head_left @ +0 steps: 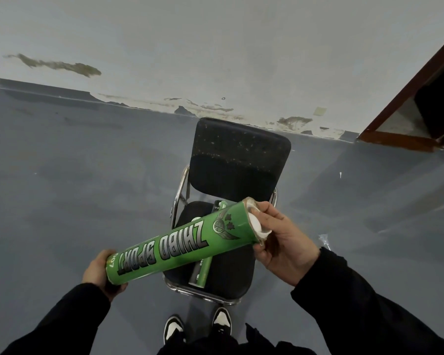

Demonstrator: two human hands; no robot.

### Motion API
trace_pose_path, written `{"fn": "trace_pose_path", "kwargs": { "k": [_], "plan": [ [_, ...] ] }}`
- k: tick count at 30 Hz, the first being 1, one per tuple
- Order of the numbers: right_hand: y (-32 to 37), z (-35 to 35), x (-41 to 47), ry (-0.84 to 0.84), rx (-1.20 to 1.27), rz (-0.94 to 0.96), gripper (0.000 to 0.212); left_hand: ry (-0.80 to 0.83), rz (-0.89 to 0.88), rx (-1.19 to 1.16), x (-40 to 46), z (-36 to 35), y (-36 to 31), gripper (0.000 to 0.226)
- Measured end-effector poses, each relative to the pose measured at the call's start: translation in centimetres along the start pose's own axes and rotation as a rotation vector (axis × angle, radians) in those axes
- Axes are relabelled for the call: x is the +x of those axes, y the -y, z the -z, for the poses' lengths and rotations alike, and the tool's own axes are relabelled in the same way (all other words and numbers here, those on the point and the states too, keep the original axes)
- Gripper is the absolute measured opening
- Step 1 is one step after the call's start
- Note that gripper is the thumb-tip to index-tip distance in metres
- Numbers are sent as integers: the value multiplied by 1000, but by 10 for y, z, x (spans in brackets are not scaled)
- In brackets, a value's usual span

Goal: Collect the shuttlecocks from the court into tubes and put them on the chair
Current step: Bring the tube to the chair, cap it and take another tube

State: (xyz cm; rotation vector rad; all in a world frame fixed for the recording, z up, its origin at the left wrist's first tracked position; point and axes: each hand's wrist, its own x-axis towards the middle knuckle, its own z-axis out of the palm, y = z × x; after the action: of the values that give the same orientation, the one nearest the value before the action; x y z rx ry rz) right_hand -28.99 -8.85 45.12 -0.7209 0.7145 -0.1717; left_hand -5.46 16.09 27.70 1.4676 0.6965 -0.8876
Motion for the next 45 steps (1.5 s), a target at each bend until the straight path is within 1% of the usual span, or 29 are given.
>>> {"fn": "trace_pose_path", "kwargs": {
  "k": [6,9,12,14,16,17,20,22,24,29,31,33,36,38,42,45],
  "plan": [
    [7,3,6,-128,-70,51,11,1,20,10,-6,-8,14,22],
    [10,6,9,-160,-71,30,21,5,44,24,-9,-9,24,22],
    [10,10,12,-201,-160,-9,25,6,60,57,-9,-8,34,24],
    [10,11,14,-178,-155,-8,26,18,73,61,-7,-8,37,25],
    [14,8,14,-130,-99,14,36,49,92,75,-6,-10,35,26],
    [17,7,14,-111,-94,24,38,63,98,81,-5,-12,33,26],
    [27,2,15,-92,-171,59,30,95,82,80,-1,-14,26,25],
    [31,3,17,-114,-204,63,27,109,59,81,0,-16,23,24],
    [33,6,17,-145,-172,63,28,121,38,84,0,-18,21,25],
    [34,13,16,-197,-198,100,37,109,25,88,-2,-18,22,24],
    [35,15,16,-236,-254,123,43,87,31,89,-2,-17,23,22],
    [33,17,16,-274,-373,196,44,73,31,84,-2,-18,24,21],
    [26,22,18,-302,-584,390,28,64,16,76,-2,-21,24,18],
    [24,26,21,-286,-654,481,30,64,12,70,-3,-23,23,18],
    [21,35,23,-208,-744,450,37,52,14,76,-6,-26,24,20],
    [23,42,20,-79,-860,366,45,31,20,82,-9,-24,24,21]
  ]
}}
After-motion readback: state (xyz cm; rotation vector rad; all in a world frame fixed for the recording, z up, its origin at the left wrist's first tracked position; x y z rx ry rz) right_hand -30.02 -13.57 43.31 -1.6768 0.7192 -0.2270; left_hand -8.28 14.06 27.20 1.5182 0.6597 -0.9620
